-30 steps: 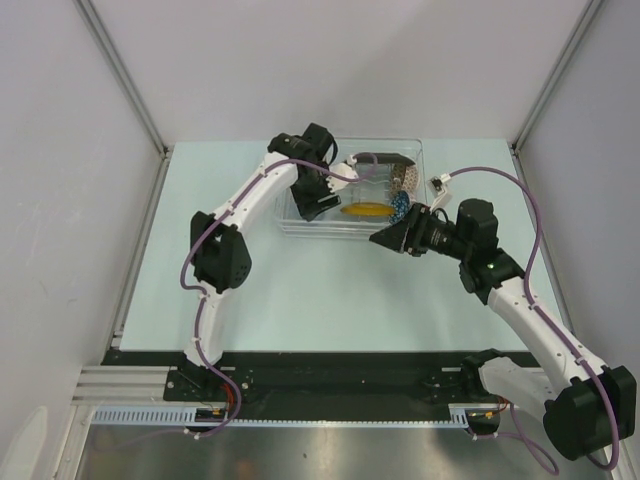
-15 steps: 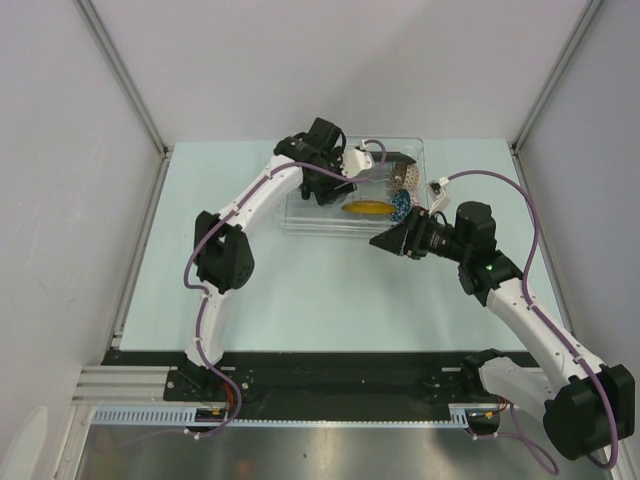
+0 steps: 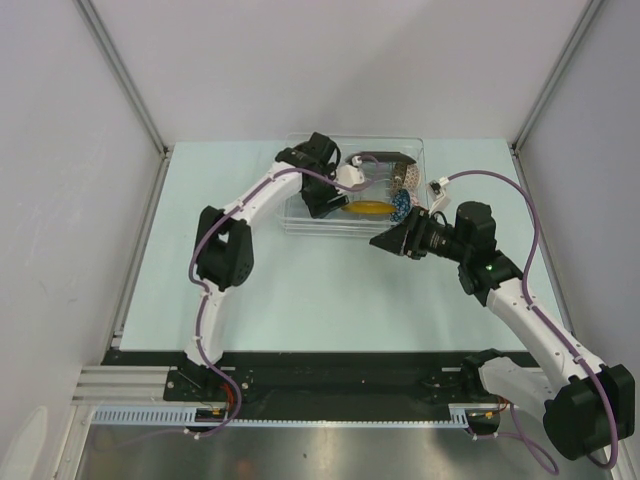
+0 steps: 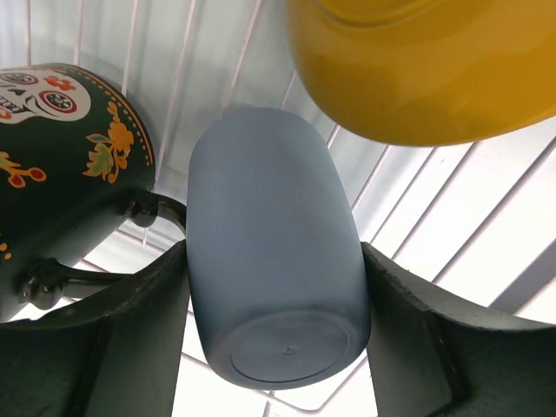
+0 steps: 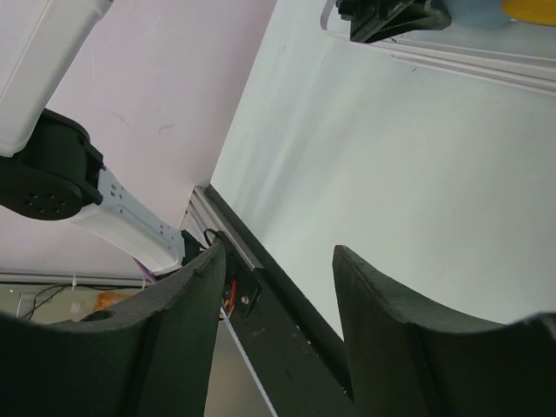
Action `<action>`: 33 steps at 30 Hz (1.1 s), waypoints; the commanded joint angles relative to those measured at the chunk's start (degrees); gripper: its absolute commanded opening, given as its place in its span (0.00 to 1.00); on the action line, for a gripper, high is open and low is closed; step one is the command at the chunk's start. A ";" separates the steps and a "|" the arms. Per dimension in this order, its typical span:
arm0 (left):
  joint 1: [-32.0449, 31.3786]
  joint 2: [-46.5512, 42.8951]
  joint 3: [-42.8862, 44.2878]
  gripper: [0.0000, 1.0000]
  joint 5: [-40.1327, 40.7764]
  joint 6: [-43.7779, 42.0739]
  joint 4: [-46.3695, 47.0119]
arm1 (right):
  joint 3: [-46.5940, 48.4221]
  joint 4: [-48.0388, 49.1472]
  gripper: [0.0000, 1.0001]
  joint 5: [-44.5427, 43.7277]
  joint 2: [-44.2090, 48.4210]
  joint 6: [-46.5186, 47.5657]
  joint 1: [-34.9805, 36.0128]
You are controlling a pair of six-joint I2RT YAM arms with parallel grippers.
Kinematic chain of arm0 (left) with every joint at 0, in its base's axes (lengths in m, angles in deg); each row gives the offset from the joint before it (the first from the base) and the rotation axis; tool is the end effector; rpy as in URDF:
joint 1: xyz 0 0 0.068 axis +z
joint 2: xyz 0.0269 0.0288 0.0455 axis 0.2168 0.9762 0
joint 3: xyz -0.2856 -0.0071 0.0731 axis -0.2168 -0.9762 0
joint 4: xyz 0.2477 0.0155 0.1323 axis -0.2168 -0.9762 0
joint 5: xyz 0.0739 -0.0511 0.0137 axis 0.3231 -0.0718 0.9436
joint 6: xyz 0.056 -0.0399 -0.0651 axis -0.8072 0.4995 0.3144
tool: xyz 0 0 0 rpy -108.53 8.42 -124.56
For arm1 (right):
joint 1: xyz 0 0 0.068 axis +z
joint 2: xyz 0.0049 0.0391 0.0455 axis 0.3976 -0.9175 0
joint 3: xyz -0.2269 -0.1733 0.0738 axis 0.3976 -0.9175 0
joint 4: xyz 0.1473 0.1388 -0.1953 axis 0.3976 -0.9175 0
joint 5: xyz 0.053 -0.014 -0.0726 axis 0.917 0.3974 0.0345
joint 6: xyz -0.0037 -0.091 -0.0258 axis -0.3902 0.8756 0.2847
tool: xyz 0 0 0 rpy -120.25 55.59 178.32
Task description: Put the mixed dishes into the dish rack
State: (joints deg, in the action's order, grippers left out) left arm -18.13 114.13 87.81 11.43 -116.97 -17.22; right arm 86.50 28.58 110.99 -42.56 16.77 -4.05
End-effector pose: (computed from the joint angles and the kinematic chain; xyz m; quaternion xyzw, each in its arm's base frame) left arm 0.4637 -0.2865 0.2080 0.5867 0.7731 -0.0339 0.2387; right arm 0.2423 0.1405 0.3089 -0.0530 0.7767 0.5081 0.3685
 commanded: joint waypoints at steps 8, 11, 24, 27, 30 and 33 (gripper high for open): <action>-1.07 -8.31 -10.51 0.00 -4.98 -3.59 -6.11 | 0.02 1.70 0.56 0.78 1.13 -0.75 -0.13; -2.38 -10.51 -12.88 0.00 -6.22 -3.86 -7.69 | -0.07 1.61 0.56 0.78 1.40 -0.84 0.13; -5.38 -10.78 -12.55 0.00 -5.70 -4.65 -11.65 | -1.04 1.52 0.55 -0.01 2.72 -1.02 1.28; -5.29 -8.94 -9.92 0.00 -4.64 -5.18 -11.92 | -1.21 1.43 0.56 -0.10 2.63 -0.93 1.28; -5.29 -7.18 -7.11 0.14 -3.50 -5.18 -12.53 | -1.56 1.96 0.55 0.08 2.46 -1.28 1.37; -5.29 -6.82 -6.39 0.45 -3.06 -4.83 -12.09 | -1.83 2.57 0.54 0.34 2.37 -1.54 1.45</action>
State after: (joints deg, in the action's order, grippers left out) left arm -23.09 106.72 78.34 8.00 -120.97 -27.82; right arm 85.25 28.64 110.94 -41.06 15.81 -2.96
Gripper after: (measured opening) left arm 0.721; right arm 0.553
